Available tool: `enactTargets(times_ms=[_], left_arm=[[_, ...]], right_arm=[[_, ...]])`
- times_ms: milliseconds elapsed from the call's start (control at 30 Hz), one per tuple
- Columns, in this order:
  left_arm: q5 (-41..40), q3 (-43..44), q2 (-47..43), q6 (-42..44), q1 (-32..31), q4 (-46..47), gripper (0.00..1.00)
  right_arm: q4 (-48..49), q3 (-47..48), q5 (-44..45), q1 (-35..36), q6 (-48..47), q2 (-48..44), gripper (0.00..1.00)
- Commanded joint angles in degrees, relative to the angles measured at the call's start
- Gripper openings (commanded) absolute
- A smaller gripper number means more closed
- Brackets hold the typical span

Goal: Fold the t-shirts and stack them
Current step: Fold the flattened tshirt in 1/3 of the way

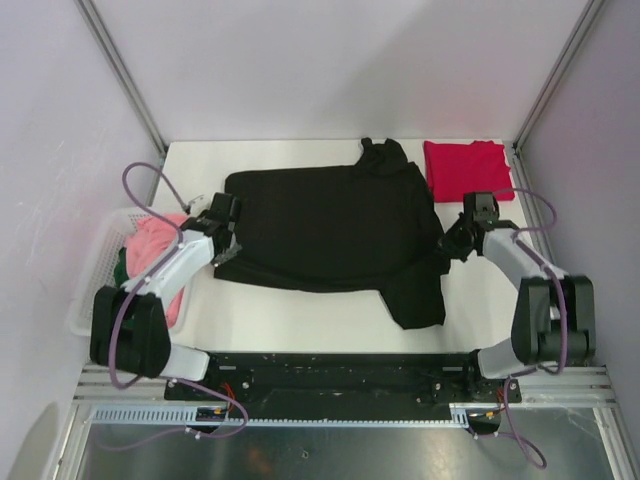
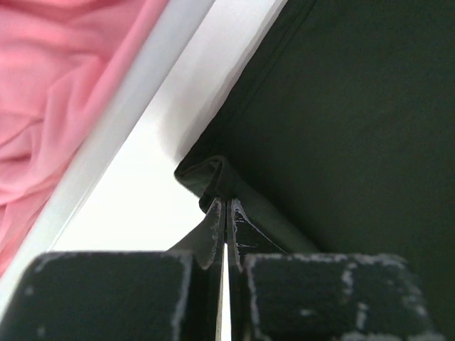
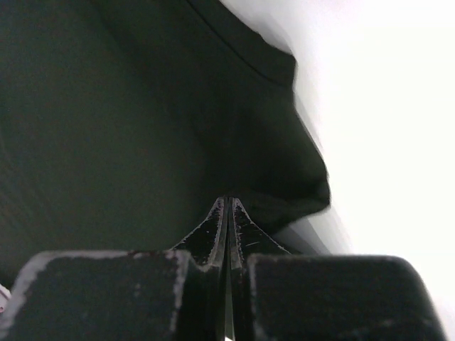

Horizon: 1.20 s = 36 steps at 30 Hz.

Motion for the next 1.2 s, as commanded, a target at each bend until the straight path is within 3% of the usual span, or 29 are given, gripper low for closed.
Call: enactTargets(times_ms=[0, 233, 767, 1167], left_arm=[[-3.89, 4.92, 5.46, 3.68, 0.38, 2.66, 0.00], [-5.45, 5.94, 9.52, 4.01, 2.24, 2.72, 0.00], [-5.34, 5.82, 7.70, 4.45, 3.80, 2.71, 0.00], [-5.33, 9.90, 13.12, 5.55, 4.07, 2.83, 0.00]], right_arm=[[4.00, 5.93, -0.30, 0.49, -1.19, 8.88, 0.00], [4.89, 9.59, -1.54, -0.90, -1.48, 15.79, 0.00], [3.54, 9.67, -3.24, -5.61, -2.72, 12.19, 0.00], [4.97, 9.61, -4.95, -5.87, -2.62, 13.82, 0.00]])
